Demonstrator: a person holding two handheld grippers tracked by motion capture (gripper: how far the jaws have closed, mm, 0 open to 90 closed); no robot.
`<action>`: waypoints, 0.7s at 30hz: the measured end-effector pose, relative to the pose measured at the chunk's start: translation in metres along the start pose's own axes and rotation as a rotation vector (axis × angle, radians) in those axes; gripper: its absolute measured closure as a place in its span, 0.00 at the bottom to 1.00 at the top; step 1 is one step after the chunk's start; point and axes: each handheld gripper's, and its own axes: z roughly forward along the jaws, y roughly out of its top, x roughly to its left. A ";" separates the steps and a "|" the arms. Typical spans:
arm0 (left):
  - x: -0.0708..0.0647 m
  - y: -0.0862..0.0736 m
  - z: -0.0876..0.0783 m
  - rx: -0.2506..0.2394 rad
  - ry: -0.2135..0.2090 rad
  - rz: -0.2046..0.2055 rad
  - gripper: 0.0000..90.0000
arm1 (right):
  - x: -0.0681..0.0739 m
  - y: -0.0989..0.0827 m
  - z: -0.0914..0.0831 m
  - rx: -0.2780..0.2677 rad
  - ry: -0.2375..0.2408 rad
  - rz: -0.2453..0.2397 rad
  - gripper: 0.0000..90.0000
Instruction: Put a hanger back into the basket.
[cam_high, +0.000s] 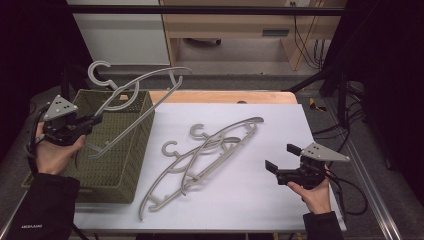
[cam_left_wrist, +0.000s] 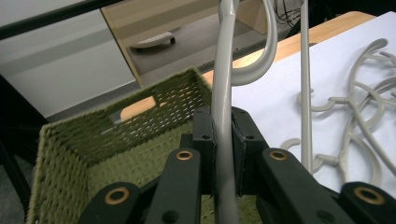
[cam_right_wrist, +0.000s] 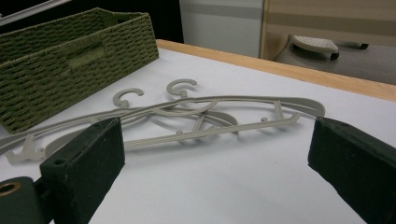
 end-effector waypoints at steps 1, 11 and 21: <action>0.004 -0.002 0.000 0.007 0.006 0.003 0.91 | 0.000 0.000 0.000 0.000 -0.002 -0.001 0.04; 0.045 -0.031 -0.002 0.064 0.052 -0.016 0.91 | 0.000 -0.001 0.002 0.014 0.005 -0.015 0.05; 0.071 -0.059 -0.006 0.100 0.087 -0.052 0.91 | 0.000 -0.001 0.004 0.017 0.004 -0.013 0.05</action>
